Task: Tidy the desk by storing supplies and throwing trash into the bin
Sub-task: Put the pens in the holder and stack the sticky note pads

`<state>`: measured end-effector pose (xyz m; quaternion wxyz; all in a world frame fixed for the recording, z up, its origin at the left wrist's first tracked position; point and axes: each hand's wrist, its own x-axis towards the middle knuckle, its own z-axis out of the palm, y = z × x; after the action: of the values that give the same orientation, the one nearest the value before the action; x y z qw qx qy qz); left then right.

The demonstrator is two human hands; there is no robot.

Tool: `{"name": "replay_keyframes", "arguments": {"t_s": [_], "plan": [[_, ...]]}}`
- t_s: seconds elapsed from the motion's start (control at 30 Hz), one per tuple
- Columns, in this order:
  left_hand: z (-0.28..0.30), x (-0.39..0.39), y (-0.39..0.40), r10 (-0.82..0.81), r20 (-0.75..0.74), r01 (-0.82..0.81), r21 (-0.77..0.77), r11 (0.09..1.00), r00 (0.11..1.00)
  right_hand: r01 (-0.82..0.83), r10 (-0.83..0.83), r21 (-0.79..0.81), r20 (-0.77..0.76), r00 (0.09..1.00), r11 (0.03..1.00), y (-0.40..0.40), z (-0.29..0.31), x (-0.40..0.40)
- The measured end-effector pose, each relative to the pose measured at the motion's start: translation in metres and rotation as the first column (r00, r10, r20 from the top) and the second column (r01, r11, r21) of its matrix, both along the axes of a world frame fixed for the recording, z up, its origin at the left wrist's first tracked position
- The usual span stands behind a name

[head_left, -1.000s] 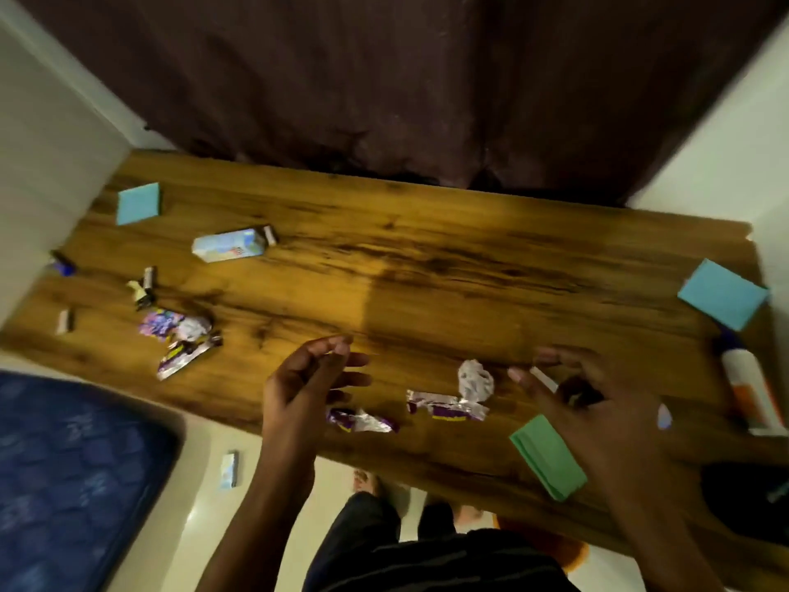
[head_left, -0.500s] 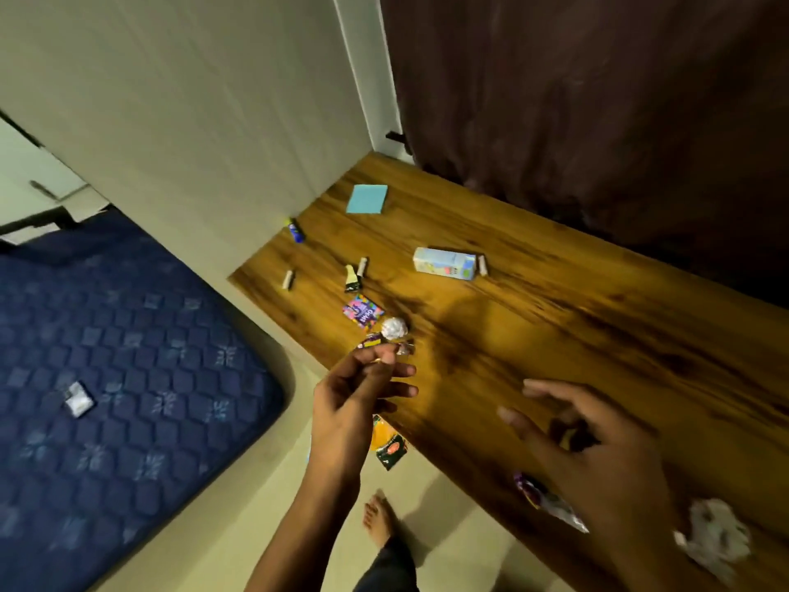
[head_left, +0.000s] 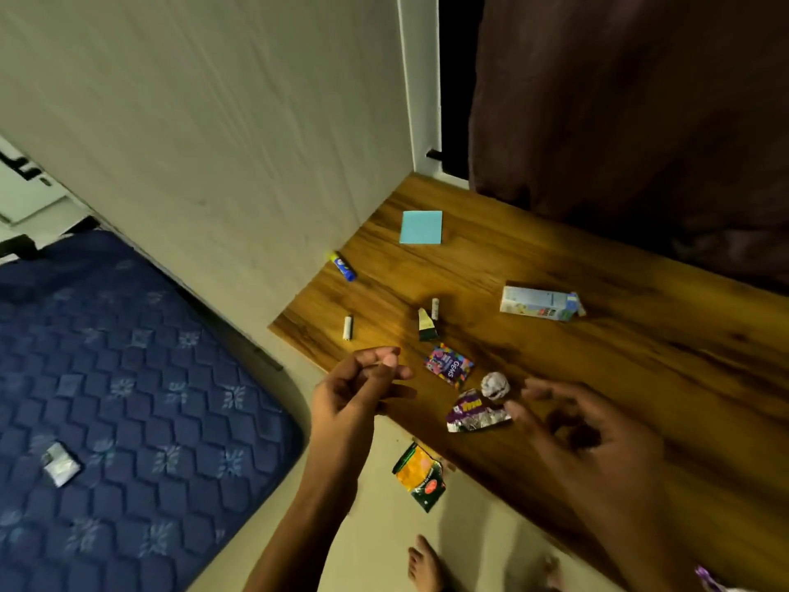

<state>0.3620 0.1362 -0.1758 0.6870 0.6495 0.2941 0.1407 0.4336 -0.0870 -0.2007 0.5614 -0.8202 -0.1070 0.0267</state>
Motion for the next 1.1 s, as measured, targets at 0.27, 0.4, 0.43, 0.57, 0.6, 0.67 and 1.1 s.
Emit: {"name": "replay_keyframes", "arguments": {"t_s": [0.27,0.4,0.43,0.57,0.6,0.67,1.1], "plan": [[-0.027,0.050,0.036,-0.016,-0.068,0.016,-0.013,1.000,0.998,0.018,-0.024,-0.052,-0.117,0.993,0.999,0.026,-0.004,0.043],[-0.035,0.078,0.052,-0.004,-0.116,0.001,-0.029,1.000,0.993,-0.003,-0.005,-0.050,-0.157,0.988,0.999,0.052,-0.010,0.089],[-0.036,0.087,0.057,0.006,-0.124,-0.012,-0.044,0.999,0.992,-0.019,0.011,-0.042,-0.171,0.985,0.999,0.061,-0.011,0.101],[-0.048,0.115,0.079,0.063,-0.172,-0.093,-0.171,0.981,0.983,-0.104,0.102,0.003,-0.242,0.965,0.995,0.095,-0.017,0.145],[-0.053,0.122,0.084,0.077,-0.198,-0.118,-0.208,0.971,0.977,-0.126,0.120,-0.006,-0.268,0.956,0.992,0.102,-0.019,0.155],[-0.062,0.130,0.092,0.094,-0.239,-0.146,-0.208,0.967,0.967,-0.158,0.136,-0.040,-0.335,0.932,0.987,0.115,-0.024,0.172],[-0.132,0.267,0.177,-0.016,-0.348,0.012,-0.014,1.000,0.937,0.013,-0.034,-0.043,-0.529,0.848,0.999,0.257,-0.069,0.272]]}}
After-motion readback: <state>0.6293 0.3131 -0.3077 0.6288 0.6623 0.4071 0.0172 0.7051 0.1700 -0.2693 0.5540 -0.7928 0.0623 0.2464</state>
